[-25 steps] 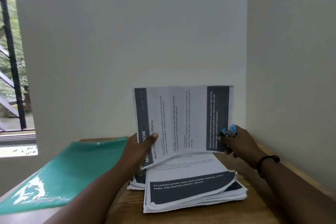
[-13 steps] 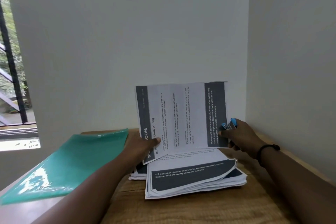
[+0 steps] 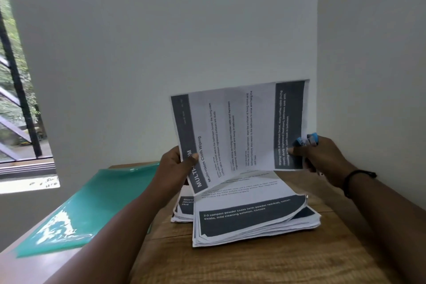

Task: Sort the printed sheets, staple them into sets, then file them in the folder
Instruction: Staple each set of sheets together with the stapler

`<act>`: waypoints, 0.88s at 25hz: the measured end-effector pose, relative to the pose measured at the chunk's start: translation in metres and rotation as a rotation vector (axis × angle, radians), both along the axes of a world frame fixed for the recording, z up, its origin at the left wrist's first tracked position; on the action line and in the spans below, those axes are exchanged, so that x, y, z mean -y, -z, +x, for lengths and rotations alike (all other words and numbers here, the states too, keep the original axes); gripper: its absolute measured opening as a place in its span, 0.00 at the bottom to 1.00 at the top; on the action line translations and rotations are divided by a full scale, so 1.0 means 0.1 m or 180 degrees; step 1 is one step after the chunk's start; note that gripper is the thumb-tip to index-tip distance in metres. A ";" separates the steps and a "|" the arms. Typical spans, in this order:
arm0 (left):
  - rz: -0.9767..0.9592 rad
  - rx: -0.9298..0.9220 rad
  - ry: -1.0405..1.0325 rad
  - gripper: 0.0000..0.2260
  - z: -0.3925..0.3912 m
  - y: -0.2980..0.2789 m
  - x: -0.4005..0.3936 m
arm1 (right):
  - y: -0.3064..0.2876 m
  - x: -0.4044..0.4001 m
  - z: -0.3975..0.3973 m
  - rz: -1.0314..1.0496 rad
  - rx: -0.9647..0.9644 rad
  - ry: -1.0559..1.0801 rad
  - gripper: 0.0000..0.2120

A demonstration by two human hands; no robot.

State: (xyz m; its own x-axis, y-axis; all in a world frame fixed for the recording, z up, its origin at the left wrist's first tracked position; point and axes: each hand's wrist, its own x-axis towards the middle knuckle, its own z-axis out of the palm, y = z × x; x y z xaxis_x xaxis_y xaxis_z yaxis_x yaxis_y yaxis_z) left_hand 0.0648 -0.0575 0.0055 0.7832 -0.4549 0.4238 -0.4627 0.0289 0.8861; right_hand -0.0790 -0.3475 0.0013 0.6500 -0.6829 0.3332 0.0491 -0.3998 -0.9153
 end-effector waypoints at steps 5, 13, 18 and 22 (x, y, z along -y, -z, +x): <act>-0.0098 -0.0488 -0.0093 0.05 -0.04 -0.04 0.03 | -0.04 0.10 -0.06 0.0615 0.0541 0.0139 0.12; -0.0504 -0.1750 -0.0141 0.03 -0.14 -0.07 0.13 | -0.22 -0.67 -0.01 -0.0087 0.0382 -0.0208 0.12; -0.0365 -0.1410 -0.0438 0.05 -0.15 0.04 0.24 | -0.04 -1.26 0.10 0.0948 -0.0361 -0.0984 0.20; -0.0420 -0.1291 -0.0387 0.07 -0.32 0.01 0.28 | 0.04 -1.14 0.27 0.1740 0.0258 -0.0567 0.27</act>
